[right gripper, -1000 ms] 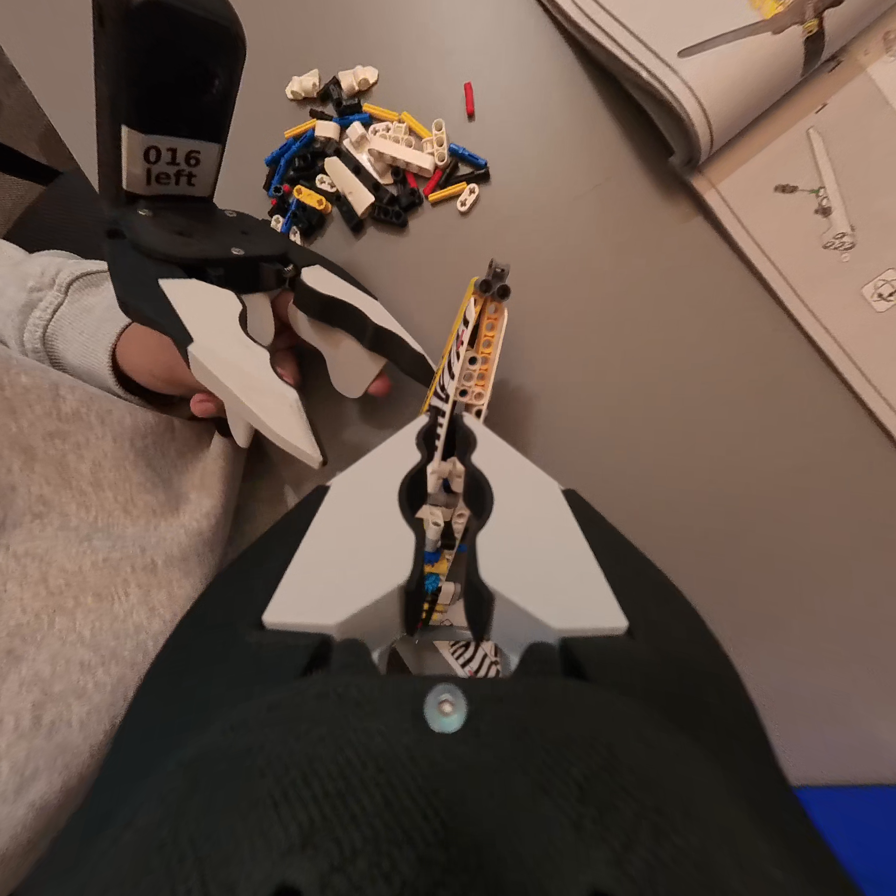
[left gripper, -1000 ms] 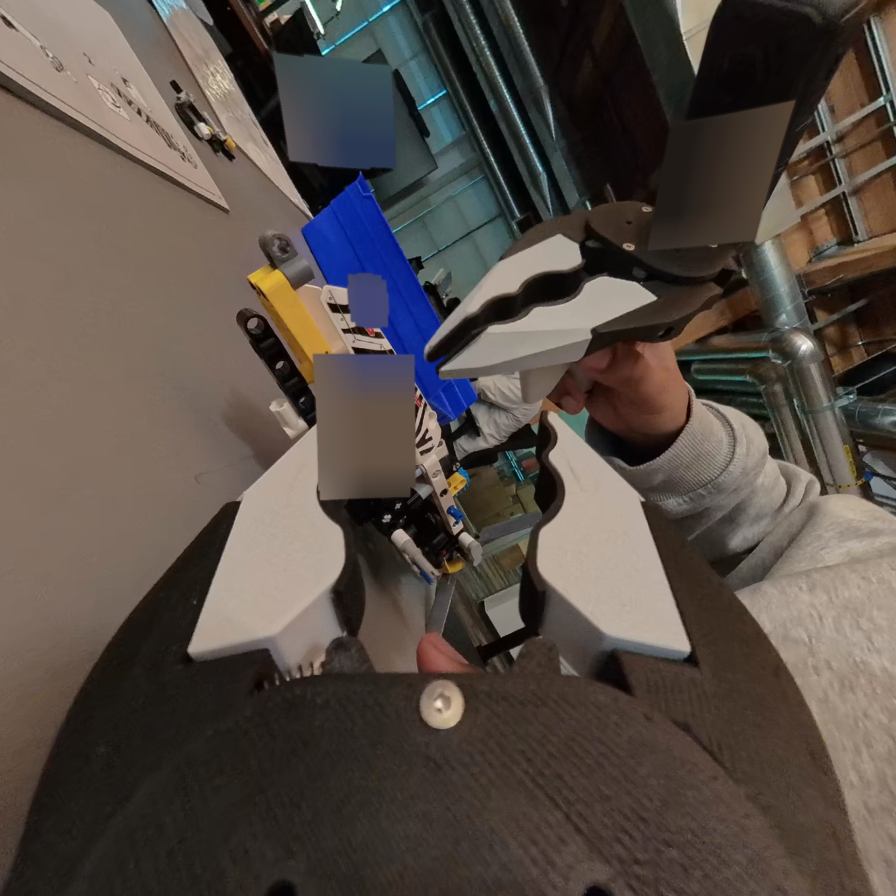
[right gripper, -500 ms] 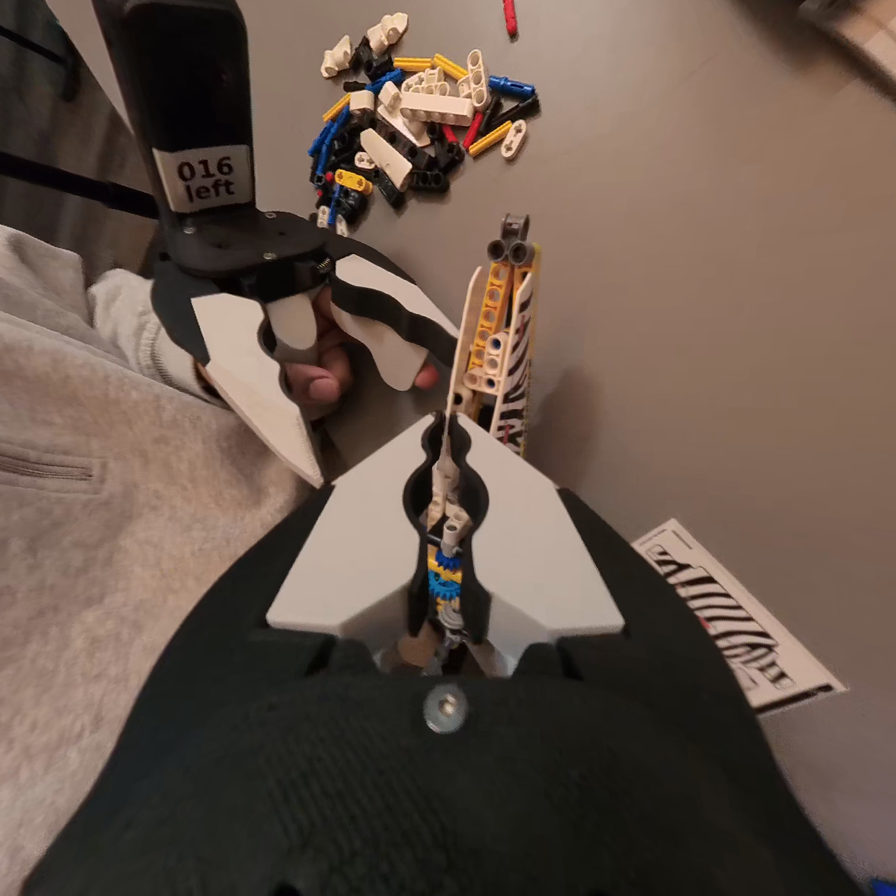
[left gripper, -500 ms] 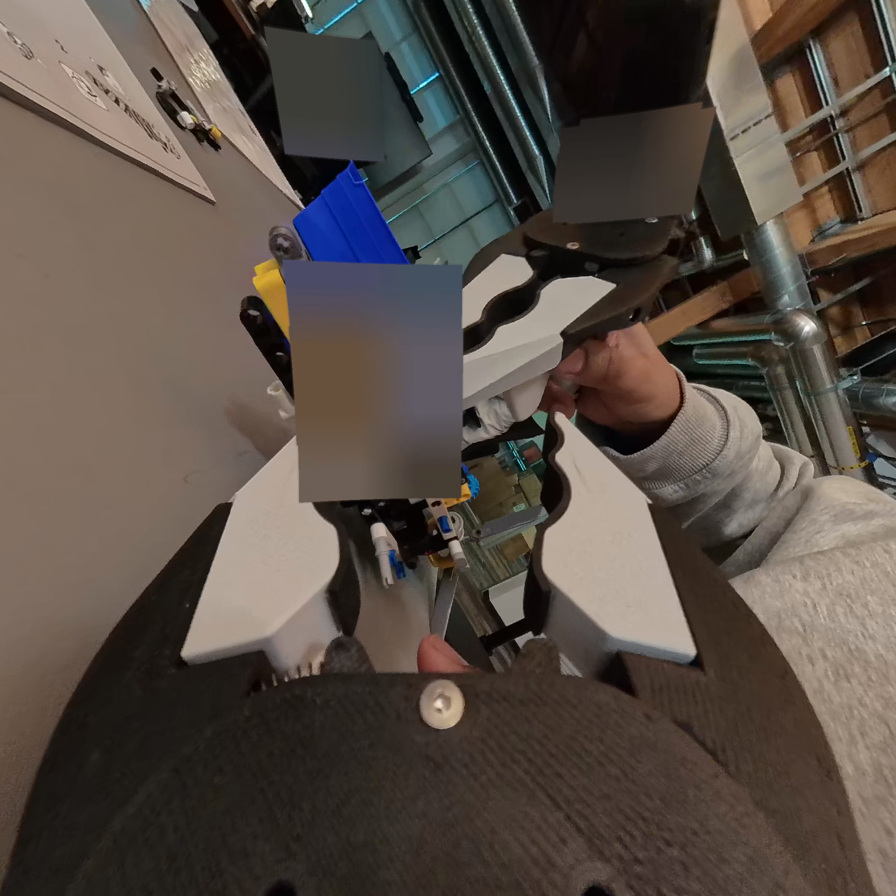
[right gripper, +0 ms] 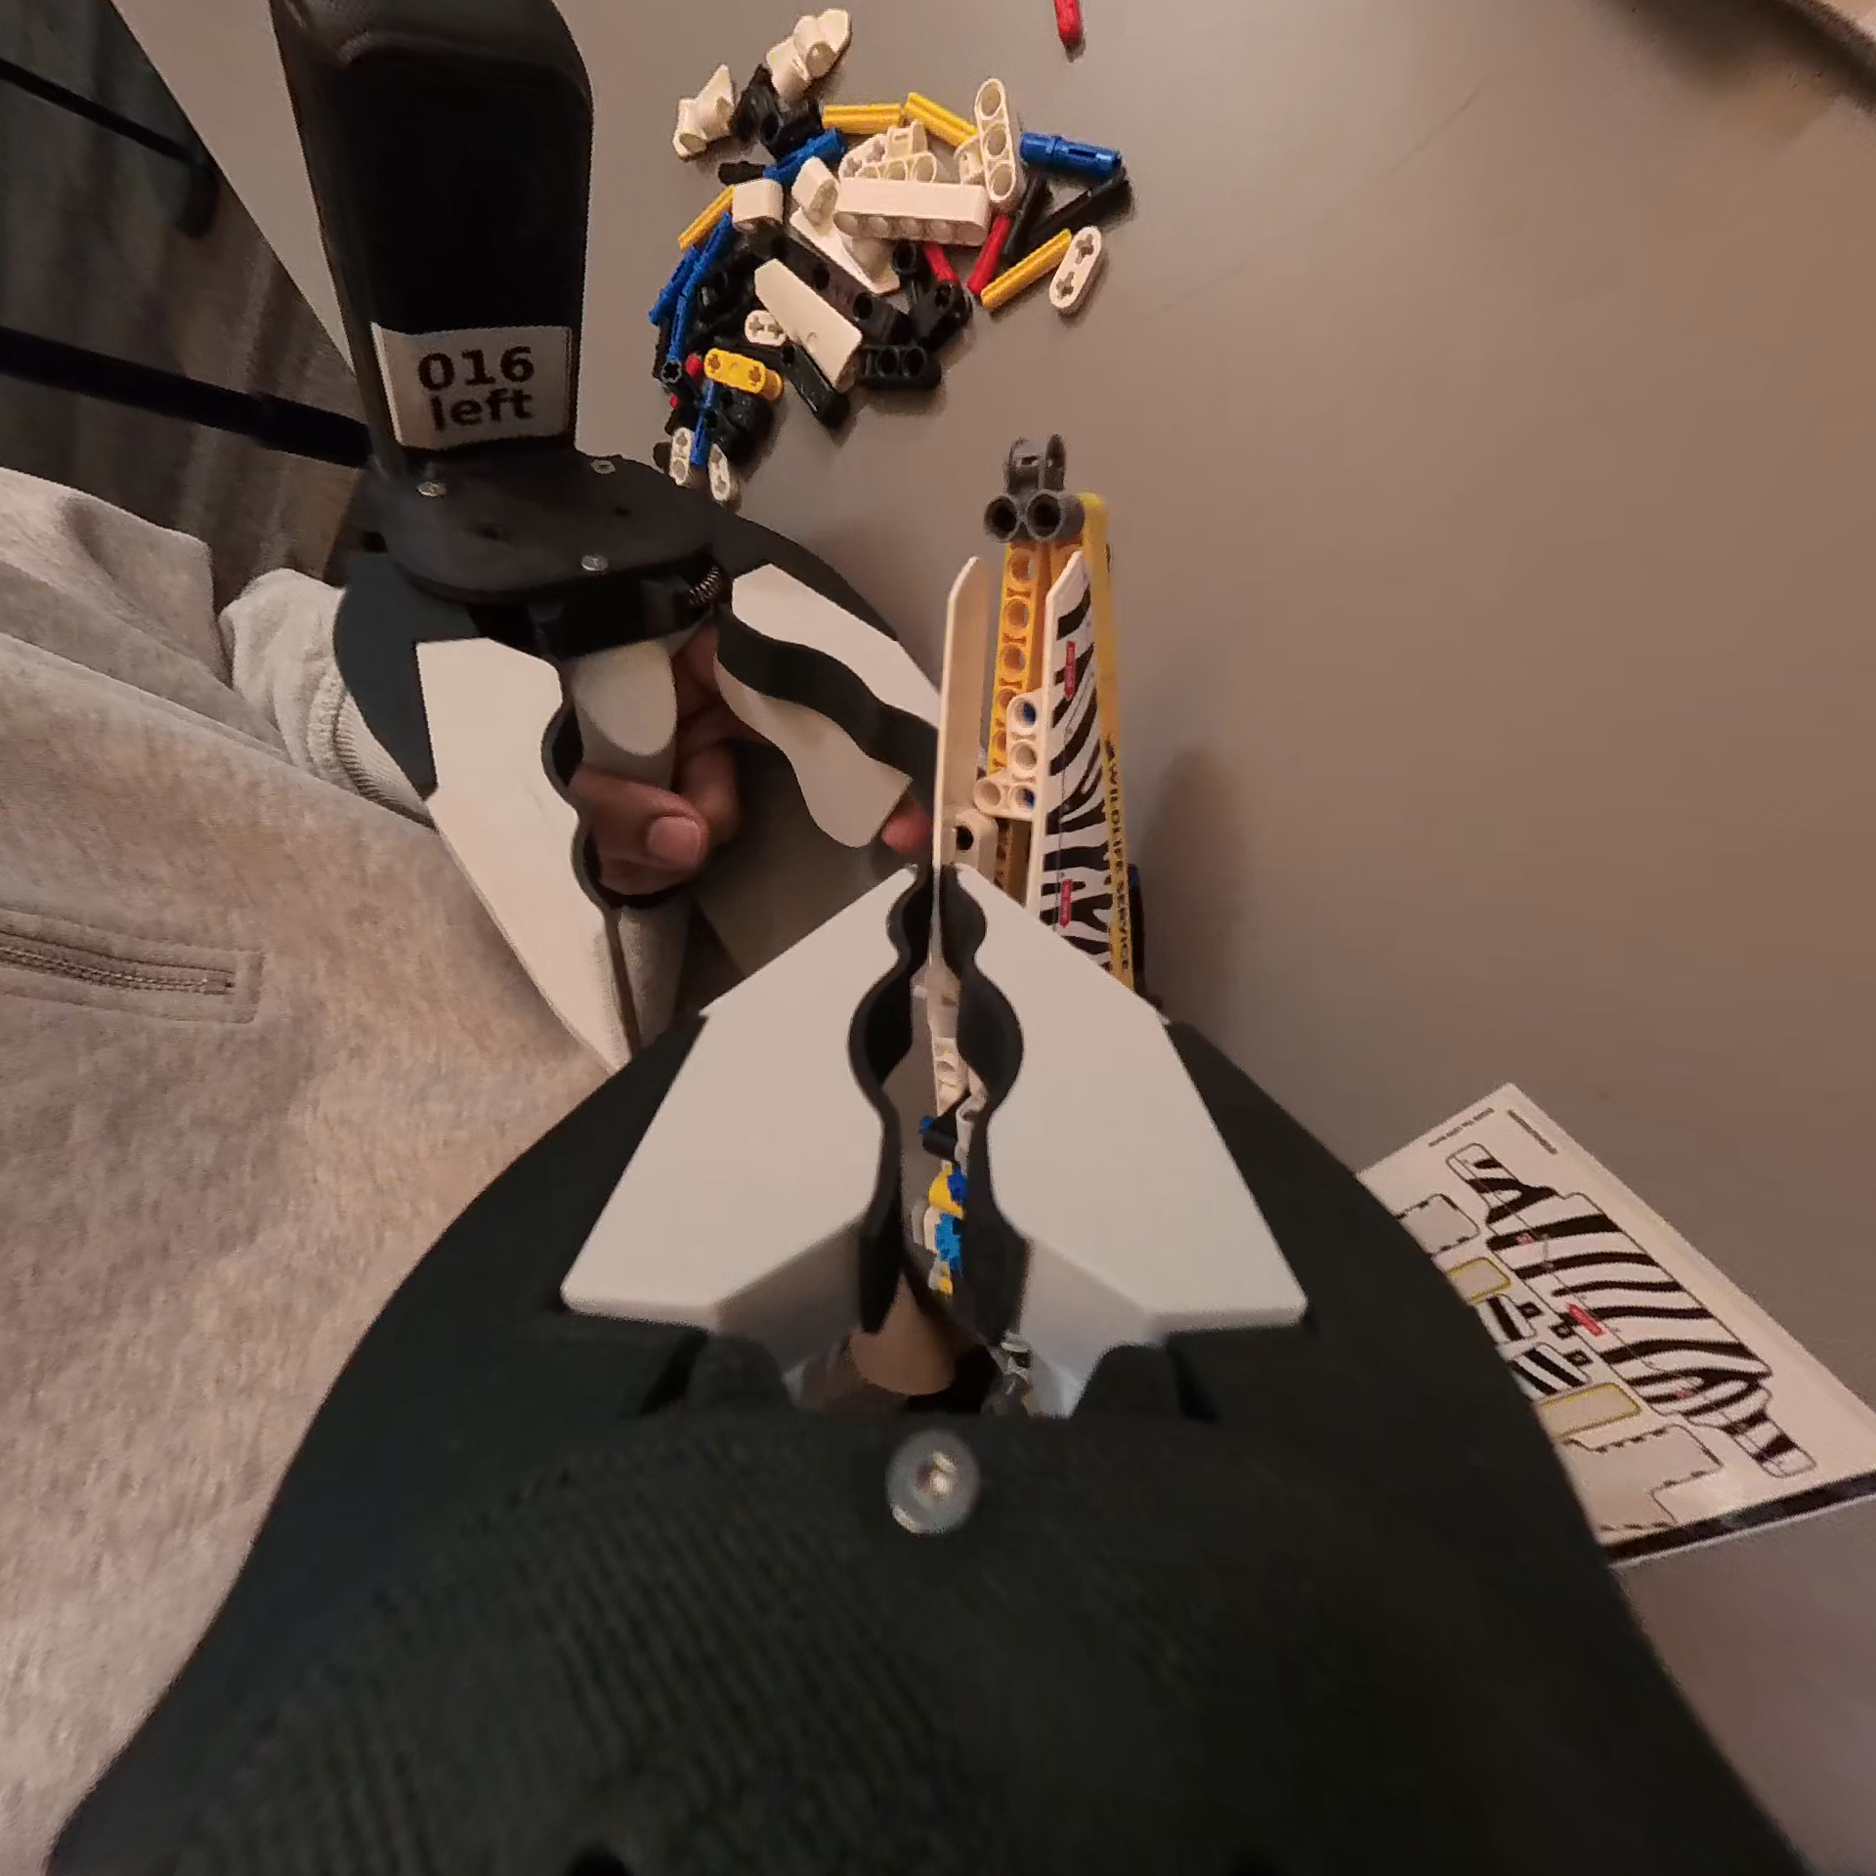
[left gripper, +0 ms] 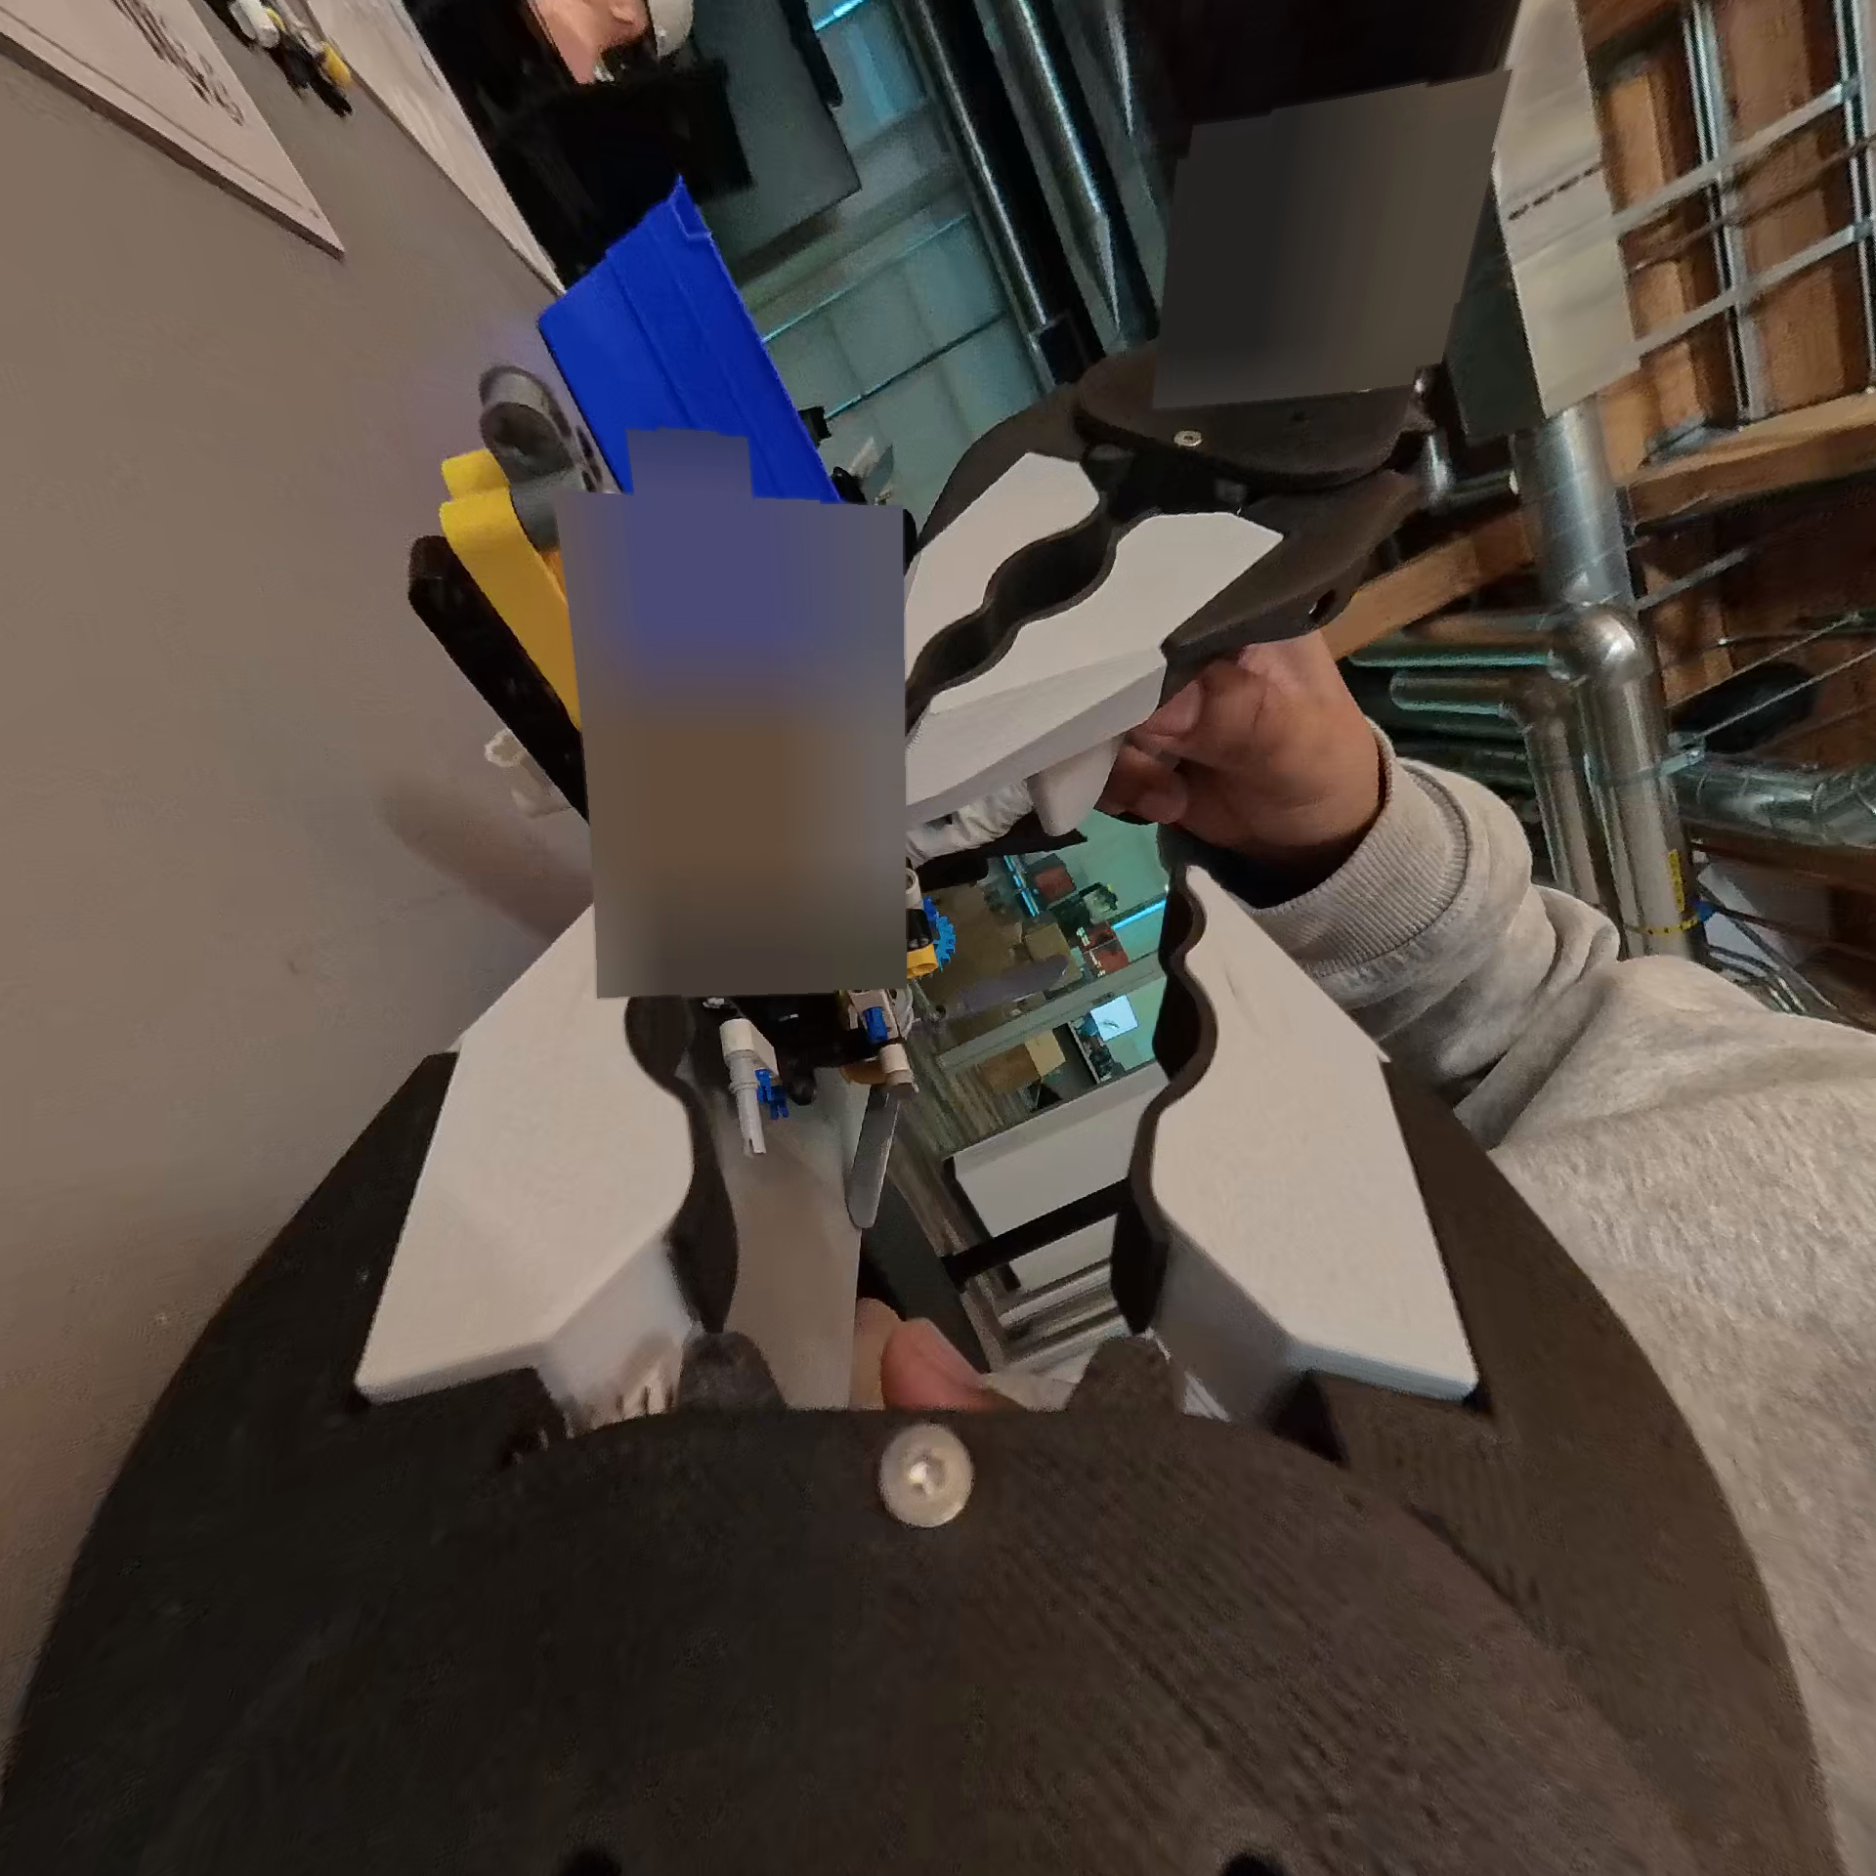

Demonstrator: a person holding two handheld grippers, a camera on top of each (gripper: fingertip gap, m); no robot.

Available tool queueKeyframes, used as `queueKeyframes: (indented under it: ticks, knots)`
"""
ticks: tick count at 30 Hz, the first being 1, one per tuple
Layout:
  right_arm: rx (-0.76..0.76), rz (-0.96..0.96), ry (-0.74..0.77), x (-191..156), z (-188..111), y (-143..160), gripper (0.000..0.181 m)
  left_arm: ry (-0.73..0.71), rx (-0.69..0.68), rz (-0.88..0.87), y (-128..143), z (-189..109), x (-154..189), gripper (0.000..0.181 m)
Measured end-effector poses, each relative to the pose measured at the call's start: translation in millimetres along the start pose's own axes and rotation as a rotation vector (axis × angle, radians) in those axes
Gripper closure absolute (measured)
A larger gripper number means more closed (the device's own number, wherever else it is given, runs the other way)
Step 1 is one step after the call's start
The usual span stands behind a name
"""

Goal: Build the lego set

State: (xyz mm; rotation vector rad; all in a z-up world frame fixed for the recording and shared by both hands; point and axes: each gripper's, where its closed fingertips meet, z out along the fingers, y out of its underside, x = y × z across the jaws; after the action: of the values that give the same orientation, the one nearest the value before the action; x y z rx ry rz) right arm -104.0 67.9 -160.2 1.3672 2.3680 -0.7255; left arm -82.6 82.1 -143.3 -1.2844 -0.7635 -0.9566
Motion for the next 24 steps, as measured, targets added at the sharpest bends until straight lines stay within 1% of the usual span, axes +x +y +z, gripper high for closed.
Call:
queueKeyframes:
  ticks: [3,8,12,16,20,24]
  knots:
    - [0.009,0.008,-0.012,1,0,-2,0.181,0.006,0.011,-0.007,-2,-1,0,0.089]
    - [0.007,-0.012,0.019,6,1,-3,0.181,-0.005,0.004,-0.01,-1,0,-1,0.086]
    - [-0.002,-0.076,0.123,16,0,-3,0.179,-0.01,-0.006,-0.012,1,0,-2,0.085]
    - [-0.012,-0.115,0.164,16,4,-4,0.18,-0.023,-0.002,-0.032,0,0,-5,0.082]
    - [-0.023,-0.109,0.155,17,10,-3,0.18,-0.041,-0.009,-0.047,1,1,-8,0.08]
    - [-0.05,-0.132,0.176,19,13,-3,0.18,-0.045,0.0,-0.05,-1,0,-8,0.079]
